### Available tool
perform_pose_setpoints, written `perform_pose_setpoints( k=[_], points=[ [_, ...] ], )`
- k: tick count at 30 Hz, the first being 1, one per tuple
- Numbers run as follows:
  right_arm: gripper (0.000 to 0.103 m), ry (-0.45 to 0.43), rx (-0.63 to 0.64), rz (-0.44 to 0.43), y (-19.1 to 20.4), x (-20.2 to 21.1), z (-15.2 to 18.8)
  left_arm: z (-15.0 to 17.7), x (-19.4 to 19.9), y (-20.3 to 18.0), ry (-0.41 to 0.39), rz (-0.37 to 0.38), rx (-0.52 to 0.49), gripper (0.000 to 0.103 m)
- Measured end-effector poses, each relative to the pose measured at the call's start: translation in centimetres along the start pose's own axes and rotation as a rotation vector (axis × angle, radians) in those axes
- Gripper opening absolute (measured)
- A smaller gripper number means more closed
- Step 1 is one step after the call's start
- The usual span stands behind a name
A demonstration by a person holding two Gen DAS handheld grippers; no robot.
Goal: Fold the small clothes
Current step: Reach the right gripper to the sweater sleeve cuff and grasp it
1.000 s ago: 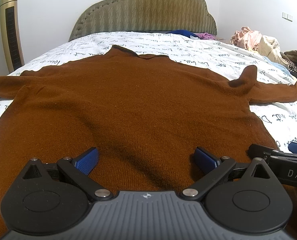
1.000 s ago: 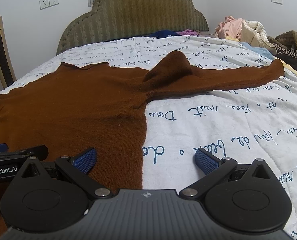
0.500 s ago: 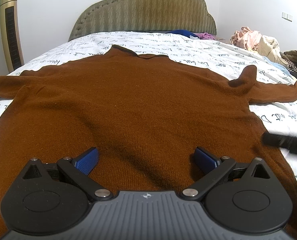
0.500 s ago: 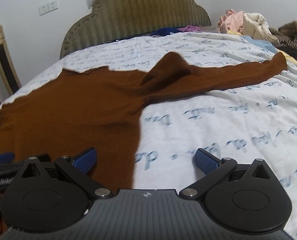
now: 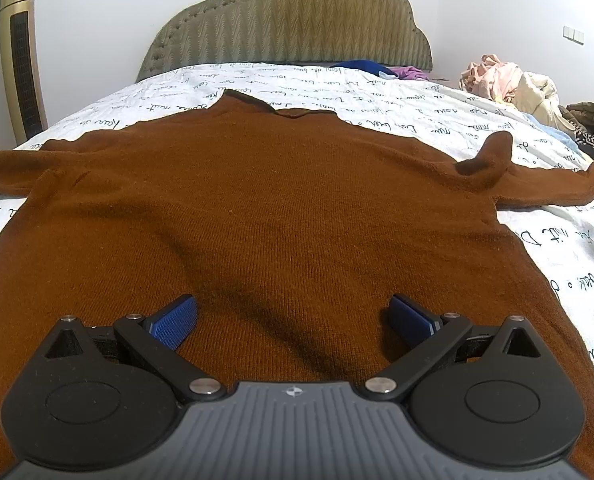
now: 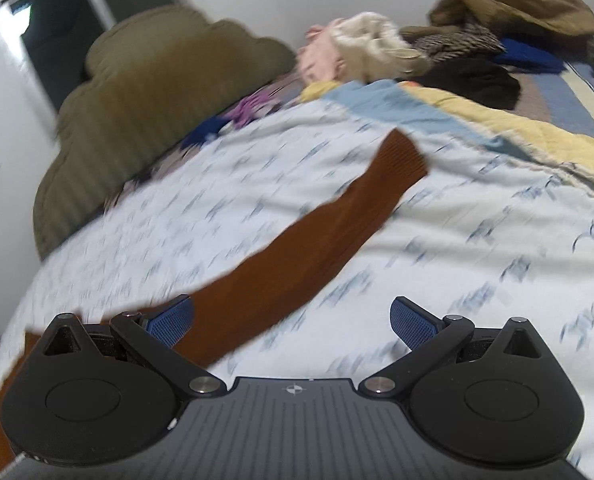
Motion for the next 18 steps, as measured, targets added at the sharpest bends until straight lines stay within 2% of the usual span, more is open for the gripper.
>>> perform_pose_setpoints(
  k=[4, 9, 12, 14, 18],
  points=[
    [0.096, -0.005, -0.157, -0.057, -4.0, -2.2, -2.0, -0.1, 0.0, -0.3, 0.001, -0.02, -0.013, 0.103],
    [0.096, 0.002, -0.365, -0.135, -7.7, -6.1, -2.9, 0.0, -0.2, -0.7, -0.001, -0.043, -0.043, 0.103],
    [0.09, -0.029, -0.439, -0.166, -9.1, -7.7, -2.8, -0.1, -0.2, -0.4, 0.002, -0.033, -0.032, 0.103],
    [0.082, -0.038, -0.484, -0.195, -9.6, -8.7, -2.7, 0.0, -0.2, -0.4, 0.002, -0.027, -0.027, 0.103],
    [0.076, -0.04, -0.511, -0.201, -10.1, -10.5, -2.6, 0.0, -0.2, -0.3, 0.002, -0.03, -0.031, 0.103]
  ],
)
Point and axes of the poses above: each gripper's, at about its wrist camera, not at the fingertips, and x roughly against the way its jaws point, y to its left, z to its underside, the point moved 5 cm from there along -x, roughly the way its jaws point, and after that the axes turned 15 degrees about x, right-handed, at the moved point
